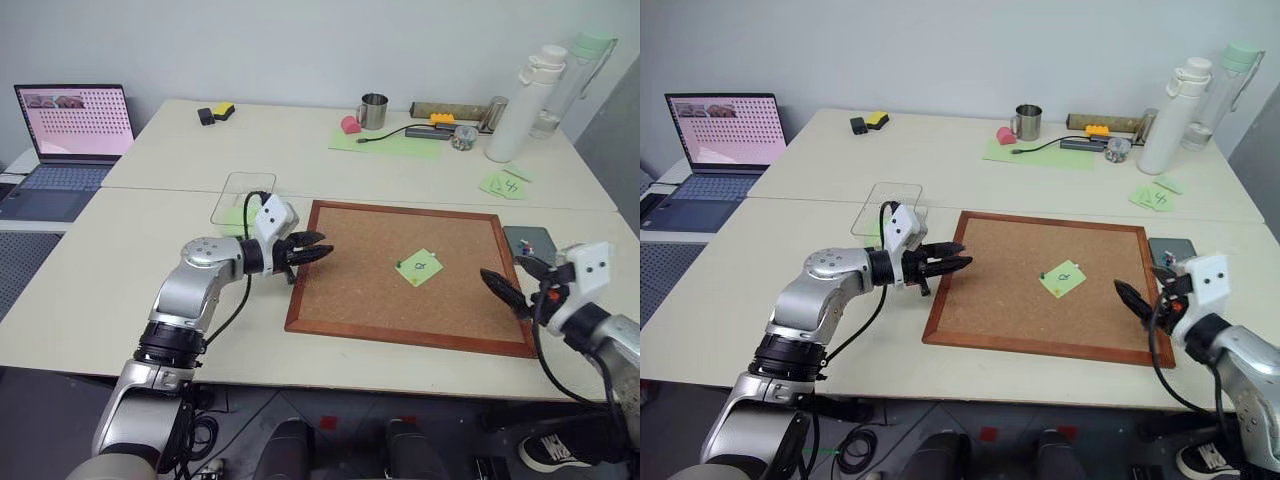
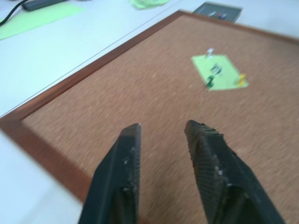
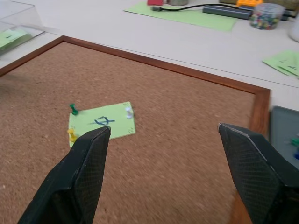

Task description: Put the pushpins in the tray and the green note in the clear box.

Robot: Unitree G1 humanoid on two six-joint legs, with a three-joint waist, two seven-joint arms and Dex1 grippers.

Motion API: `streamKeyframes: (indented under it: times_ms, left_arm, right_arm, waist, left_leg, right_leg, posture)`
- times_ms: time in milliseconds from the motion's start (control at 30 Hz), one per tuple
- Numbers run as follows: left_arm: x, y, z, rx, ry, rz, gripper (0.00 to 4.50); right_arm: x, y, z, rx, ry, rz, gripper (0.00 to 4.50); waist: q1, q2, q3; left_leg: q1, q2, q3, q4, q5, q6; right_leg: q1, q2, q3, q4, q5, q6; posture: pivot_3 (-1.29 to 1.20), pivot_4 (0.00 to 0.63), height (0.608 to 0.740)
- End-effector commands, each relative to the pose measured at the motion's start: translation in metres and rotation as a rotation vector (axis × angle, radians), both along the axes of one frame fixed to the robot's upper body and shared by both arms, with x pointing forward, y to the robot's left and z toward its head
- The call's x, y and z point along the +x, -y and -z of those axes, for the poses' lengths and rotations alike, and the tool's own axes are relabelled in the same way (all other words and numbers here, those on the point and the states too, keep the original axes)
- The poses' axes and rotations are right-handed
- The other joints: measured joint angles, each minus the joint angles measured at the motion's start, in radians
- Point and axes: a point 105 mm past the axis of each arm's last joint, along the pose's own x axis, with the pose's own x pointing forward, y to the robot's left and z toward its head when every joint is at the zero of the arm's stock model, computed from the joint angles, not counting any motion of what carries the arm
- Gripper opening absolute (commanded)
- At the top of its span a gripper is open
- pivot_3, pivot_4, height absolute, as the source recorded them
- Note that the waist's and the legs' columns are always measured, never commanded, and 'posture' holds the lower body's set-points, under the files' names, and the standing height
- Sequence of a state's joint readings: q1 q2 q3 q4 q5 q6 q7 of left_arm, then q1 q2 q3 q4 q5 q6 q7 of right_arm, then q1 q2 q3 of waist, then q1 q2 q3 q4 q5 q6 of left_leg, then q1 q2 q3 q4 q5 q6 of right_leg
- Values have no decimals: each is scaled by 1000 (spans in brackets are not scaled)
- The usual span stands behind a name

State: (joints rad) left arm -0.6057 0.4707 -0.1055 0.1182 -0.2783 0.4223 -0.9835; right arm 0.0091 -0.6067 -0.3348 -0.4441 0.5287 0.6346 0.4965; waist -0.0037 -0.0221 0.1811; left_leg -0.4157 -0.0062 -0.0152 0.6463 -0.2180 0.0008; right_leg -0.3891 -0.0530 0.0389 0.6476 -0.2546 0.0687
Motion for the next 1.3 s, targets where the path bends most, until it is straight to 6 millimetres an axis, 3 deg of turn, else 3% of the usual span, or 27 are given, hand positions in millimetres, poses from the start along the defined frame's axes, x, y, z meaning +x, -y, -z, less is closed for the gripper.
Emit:
streamKeyframes:
  times_ms: [33,133,433,567,767,1000,1300]
  left_arm:
    - [-9,15,1,19,36,63,555]
    - [-10,25,-2,-11,34,79,42]
    - [-15,42,1,-42,14,122,8]
    - [-18,51,20,-30,-26,127,8]
    - [-21,56,67,119,-84,102,8]
    - [-24,55,70,142,-80,119,8]
    - [-26,59,64,145,-57,128,0]
  right_arm:
    - [17,-14,-2,-36,49,-31,3830]
    - [33,-22,0,-40,68,-37,3830]
    - [53,-47,13,-29,61,-105,3830]
    - [64,-52,21,-28,48,-89,3830]
    - [81,-56,33,-52,23,-47,3830]
    - [84,-63,49,-40,-20,-50,3830]
    - [84,-55,47,2,-9,-9,2120]
  waist:
    - [-1,0,0]
    - [-2,0,0]
    - [-2,0,0]
    - [-2,0,0]
    - [-3,0,0]
    - [-4,0,0]
    - [-5,0,0]
  left_leg:
    - [0,0,0,0,0,0]
    - [0,0,0,0,0,0]
    - [0,0,0,0,0,0]
    - [0,0,0,0,0,0]
    - [1,0,0,0,0,0]
    - [1,0,-1,0,0,0]
    - [1,0,-1,0,0,0]
  right_leg:
    - [0,0,0,0,0,0]
    - [0,0,0,0,0,0]
    - [0,0,0,0,0,0]
    - [0,0,0,1,0,0]
    - [0,0,0,2,0,0]
    - [0,0,0,2,0,0]
    - [0,0,0,2,0,0]
  posture:
    - [0,150,740]
    - [0,150,740]
    - [0,150,740]
    - [0,150,740]
    - [0,150,740]
    - [0,150,740]
    - [0,150,740]
